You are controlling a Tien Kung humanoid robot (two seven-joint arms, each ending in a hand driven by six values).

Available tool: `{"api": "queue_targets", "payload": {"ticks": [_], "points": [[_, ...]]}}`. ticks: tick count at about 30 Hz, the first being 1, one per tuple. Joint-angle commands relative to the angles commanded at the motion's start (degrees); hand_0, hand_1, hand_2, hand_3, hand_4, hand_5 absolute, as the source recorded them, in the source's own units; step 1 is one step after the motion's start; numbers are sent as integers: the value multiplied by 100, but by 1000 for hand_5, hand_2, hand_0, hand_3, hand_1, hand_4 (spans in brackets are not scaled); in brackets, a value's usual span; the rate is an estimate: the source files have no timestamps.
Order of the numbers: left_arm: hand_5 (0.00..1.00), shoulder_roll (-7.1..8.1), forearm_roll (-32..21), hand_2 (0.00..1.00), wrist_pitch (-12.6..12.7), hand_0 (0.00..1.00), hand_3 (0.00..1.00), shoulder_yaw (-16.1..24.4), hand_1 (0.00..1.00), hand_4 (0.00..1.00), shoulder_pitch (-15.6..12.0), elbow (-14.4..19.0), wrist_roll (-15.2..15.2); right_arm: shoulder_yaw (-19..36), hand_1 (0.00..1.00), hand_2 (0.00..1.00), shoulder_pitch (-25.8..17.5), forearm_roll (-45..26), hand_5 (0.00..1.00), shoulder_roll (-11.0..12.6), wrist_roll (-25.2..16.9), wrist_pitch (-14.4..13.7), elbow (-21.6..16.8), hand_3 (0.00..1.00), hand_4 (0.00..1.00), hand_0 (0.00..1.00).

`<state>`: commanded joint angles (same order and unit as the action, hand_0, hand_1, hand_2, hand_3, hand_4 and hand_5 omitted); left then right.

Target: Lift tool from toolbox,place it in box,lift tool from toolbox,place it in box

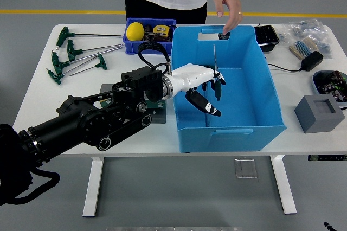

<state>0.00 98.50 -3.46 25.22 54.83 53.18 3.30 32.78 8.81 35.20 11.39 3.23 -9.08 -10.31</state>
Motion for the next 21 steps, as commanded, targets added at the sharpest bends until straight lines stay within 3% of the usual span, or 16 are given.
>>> {"api": "queue_targets", "payload": {"ticks": [2, 3, 15, 16, 21], "points": [[547, 0, 25, 740, -49, 424, 923, 2, 597, 998, 1, -11, 21, 9, 519, 612, 0, 5, 943, -2, 1, 0, 0, 690, 914, 599], [573, 0, 77, 796, -94, 455, 998, 9, 615, 998, 4, -12, 40, 15, 519, 612, -1, 10, 941, -2, 2, 0, 0, 690, 915, 599], [584, 0, 281, 826, -215, 478, 998, 154, 623, 998, -11, 59, 64, 26, 518, 612, -9, 7, 942, -1, -4, 3, 0, 690, 915, 599], [612, 0, 289, 860, -221, 573, 998, 175, 671, 998, -20, 76, 65, 29, 517, 612, -11, 6, 939, -2, -4, 2, 0, 691, 916, 600], [612, 0, 324, 860, -211, 573, 998, 327, 671, 998, -97, 227, 57, 47, 517, 612, -38, 20, 939, -9, 3, 8, 0, 691, 916, 600]]}}
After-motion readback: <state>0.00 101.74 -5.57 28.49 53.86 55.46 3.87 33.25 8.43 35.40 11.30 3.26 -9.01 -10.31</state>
